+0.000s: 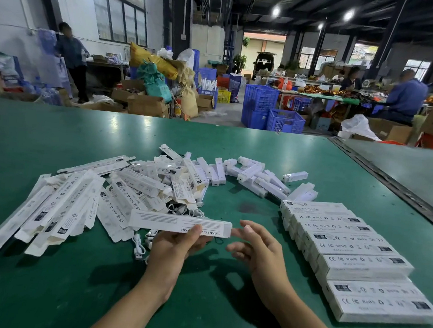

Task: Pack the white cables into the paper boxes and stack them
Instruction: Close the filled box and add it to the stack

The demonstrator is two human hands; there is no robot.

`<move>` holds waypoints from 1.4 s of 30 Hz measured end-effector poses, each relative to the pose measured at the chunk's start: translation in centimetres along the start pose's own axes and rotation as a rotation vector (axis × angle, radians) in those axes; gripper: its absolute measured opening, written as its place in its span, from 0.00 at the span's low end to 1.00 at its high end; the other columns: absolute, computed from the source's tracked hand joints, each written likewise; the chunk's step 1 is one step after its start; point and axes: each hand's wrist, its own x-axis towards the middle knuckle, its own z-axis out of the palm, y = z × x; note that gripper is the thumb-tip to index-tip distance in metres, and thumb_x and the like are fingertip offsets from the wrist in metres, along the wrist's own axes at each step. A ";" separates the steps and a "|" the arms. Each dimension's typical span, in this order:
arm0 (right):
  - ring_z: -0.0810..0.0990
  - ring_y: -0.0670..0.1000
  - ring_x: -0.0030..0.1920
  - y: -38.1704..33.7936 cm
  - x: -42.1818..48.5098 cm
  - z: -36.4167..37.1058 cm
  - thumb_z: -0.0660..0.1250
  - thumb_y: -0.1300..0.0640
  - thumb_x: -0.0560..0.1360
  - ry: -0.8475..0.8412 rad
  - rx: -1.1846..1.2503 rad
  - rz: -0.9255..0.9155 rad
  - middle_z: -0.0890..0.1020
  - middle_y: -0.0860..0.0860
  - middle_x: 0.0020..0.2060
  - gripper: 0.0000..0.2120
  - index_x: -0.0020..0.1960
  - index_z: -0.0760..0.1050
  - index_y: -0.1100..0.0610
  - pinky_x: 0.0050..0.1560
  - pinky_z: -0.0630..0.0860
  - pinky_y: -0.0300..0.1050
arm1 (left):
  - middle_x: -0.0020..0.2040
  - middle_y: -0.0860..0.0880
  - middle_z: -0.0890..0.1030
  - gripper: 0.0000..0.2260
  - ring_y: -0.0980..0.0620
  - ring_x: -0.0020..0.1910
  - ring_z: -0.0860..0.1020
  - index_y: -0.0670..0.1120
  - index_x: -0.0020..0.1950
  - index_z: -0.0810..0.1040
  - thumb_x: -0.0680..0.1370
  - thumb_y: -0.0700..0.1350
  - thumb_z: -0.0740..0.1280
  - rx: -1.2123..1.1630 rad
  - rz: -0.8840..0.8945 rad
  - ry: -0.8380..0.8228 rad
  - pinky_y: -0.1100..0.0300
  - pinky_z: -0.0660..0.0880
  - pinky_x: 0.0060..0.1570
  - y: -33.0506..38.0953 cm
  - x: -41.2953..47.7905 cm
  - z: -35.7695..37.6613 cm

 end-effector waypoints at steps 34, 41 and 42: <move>0.68 0.51 0.63 2.1 4.1 0.2 0.66 0.41 0.76 -0.075 -1.495 -0.231 0.72 0.48 0.64 0.16 0.55 0.79 0.53 0.62 0.67 0.42 | 0.39 0.46 0.85 0.06 0.47 0.37 0.85 0.40 0.50 0.79 0.79 0.43 0.69 0.059 0.079 0.314 0.49 0.78 0.45 1.0 0.6 -0.5; 0.63 0.47 0.70 1.8 3.1 -0.6 0.69 0.43 0.74 -0.177 -1.470 -0.323 0.70 0.46 0.70 0.14 0.40 0.74 0.53 0.64 0.62 0.38 | 0.40 0.43 0.84 0.07 0.48 0.35 0.84 0.39 0.49 0.79 0.79 0.43 0.69 0.065 0.049 0.325 0.55 0.80 0.39 1.1 0.7 -0.4; 0.64 0.47 0.70 1.6 3.0 -0.7 0.68 0.42 0.74 -0.209 -1.460 -0.319 0.71 0.46 0.70 0.14 0.42 0.73 0.52 0.63 0.62 0.38 | 0.39 0.43 0.84 0.06 0.48 0.35 0.84 0.40 0.48 0.79 0.78 0.43 0.69 0.068 0.049 0.323 0.55 0.80 0.39 1.1 0.7 -0.4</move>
